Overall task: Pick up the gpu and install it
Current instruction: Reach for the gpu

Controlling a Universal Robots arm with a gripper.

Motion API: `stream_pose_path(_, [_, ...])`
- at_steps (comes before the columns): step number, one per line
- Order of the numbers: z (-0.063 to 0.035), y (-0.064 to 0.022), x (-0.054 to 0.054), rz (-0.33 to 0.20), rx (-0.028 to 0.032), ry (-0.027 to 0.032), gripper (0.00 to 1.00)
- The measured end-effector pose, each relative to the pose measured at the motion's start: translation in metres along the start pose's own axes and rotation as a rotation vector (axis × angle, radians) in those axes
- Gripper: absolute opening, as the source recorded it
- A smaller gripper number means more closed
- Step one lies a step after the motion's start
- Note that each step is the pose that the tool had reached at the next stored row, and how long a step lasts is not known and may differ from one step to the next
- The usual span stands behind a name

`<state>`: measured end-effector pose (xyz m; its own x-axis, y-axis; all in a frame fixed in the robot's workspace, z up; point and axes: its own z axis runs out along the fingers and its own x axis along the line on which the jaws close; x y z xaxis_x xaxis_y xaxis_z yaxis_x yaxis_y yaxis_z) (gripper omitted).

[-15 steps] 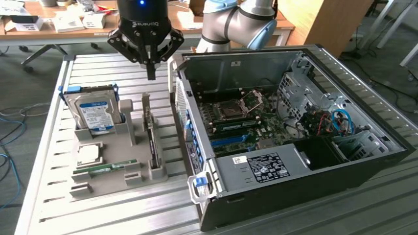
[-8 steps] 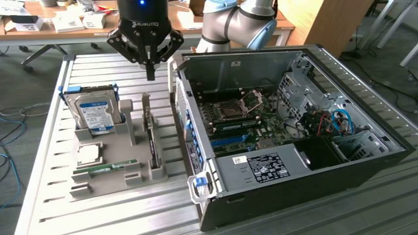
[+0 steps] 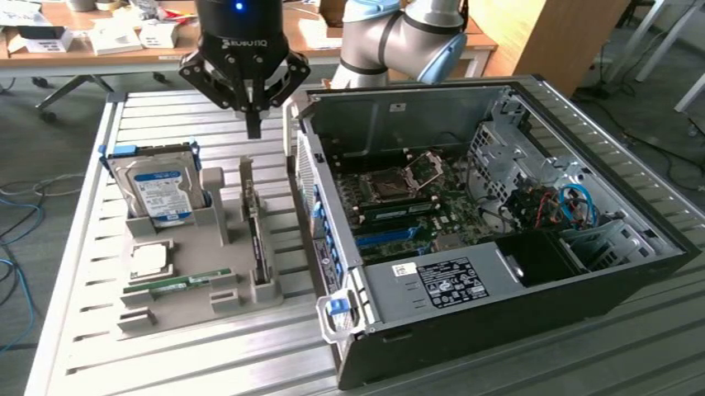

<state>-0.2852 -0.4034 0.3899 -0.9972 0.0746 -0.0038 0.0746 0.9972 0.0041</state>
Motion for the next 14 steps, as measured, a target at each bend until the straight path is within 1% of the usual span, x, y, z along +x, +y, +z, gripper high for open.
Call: stream_pose_path(14, [-0.0001, -0.0191, 0.004, 0.0, 0.0, 0.0001, 0.11])
